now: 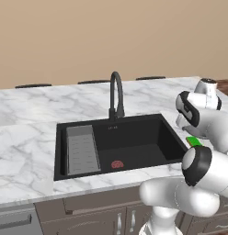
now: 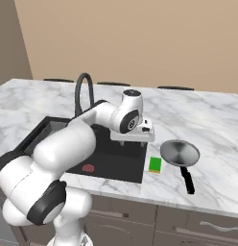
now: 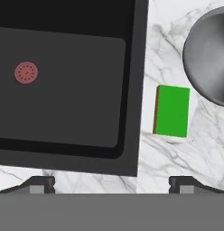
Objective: Pick the pan and sponge and place them into the sink. Then turn on the water.
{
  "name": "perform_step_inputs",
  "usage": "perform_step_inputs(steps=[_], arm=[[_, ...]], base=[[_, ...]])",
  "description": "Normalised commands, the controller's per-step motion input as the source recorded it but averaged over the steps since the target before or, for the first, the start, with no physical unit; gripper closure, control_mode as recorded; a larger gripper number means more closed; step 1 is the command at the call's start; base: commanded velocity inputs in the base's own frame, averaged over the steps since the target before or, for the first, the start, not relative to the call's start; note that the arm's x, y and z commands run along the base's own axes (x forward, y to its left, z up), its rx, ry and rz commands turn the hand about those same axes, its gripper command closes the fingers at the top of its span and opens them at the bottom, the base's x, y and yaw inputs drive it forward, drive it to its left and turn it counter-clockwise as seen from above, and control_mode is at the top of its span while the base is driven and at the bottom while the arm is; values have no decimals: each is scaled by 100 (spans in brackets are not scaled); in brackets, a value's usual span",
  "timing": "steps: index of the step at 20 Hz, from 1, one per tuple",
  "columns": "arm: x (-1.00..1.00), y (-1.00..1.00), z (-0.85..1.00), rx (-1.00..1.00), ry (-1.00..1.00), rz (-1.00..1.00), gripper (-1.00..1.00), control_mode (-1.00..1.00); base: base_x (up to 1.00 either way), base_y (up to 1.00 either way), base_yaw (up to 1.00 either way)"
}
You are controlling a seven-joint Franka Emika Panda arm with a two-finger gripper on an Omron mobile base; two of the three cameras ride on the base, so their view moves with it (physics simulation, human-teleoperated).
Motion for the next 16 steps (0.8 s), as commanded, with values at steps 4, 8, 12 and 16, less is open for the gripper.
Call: perform_step_inputs(steps=[4,8,12,16], arm=[[-5,-31,-6,0,1,0,-100,-100],[-5,-31,-7,0,2,0,-100,-100],[-3,-30,-7,0,3,0,-100,-100],[0,-31,-6,0,5,0,-100,-100]], base=[[0,0,0],[0,0,0],[0,0,0],[0,0,0]])
